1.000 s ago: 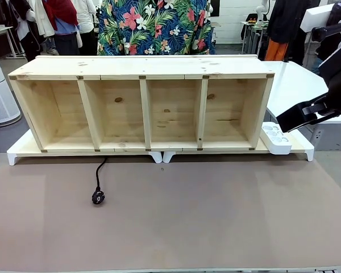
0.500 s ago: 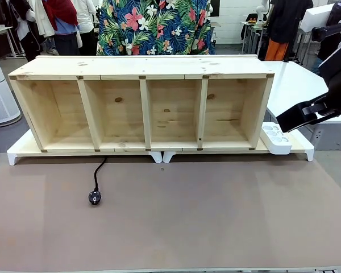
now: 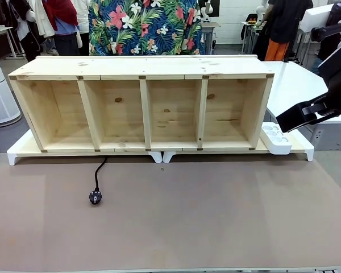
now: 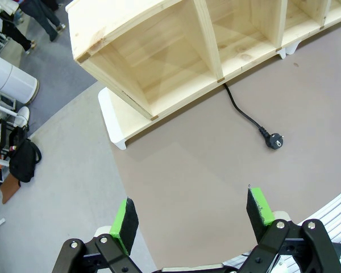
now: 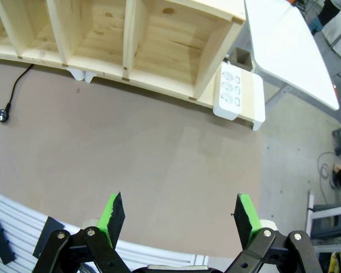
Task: Perform cable management.
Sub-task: When the cord part of the Power Cable appears at the lower middle area of the table and stops, grasp the cord part of the Power Cable.
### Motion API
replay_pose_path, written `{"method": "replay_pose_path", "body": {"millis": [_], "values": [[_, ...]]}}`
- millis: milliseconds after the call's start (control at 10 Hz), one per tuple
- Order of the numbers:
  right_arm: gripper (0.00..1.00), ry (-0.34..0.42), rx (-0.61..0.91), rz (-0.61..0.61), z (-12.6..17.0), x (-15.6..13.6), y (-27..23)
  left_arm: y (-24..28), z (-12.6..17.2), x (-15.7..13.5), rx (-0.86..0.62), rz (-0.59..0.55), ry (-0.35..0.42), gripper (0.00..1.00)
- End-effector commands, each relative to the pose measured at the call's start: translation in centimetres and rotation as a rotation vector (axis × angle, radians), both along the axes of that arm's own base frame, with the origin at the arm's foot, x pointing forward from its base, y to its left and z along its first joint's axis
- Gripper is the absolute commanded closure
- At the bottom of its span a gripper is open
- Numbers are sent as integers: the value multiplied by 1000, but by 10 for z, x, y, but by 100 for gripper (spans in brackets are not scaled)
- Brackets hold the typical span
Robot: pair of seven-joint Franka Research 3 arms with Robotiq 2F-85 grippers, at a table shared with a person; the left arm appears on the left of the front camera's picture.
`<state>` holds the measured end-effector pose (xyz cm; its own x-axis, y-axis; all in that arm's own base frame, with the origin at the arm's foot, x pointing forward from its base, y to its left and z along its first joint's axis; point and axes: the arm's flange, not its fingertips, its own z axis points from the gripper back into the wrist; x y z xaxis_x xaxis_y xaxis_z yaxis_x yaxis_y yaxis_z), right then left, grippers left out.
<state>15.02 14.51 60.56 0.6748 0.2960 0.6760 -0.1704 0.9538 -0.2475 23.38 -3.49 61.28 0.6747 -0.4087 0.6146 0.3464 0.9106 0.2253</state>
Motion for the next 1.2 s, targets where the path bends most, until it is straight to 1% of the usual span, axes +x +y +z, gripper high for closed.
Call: {"method": "replay_pose_path", "body": {"millis": [0, 100, 300, 600, 900, 1100], "values": [[0, 0, 0, 0, 0, 0, 0, 2, 1, 0, -4, 4, -4, 0], [0, 9, 6, 40, 2, 16, 15, 2, 1, 0, -4, 4, -4, 0], [0, 27, 57, 53, 5, 37, 51, 2, 1, 0, -4, 4, -4, 0], [0, 61, 103, 88, -3, 76, 107, 2, 1, 0, -4, 4, -4, 0], [0, 63, 163, 130, -7, 106, 159, 2, 1, 0, -4, 4, -4, 0], [0, 79, 170, 124, -12, 123, 192, 2, 1, 0, -4, 4, -4, 0]]}}
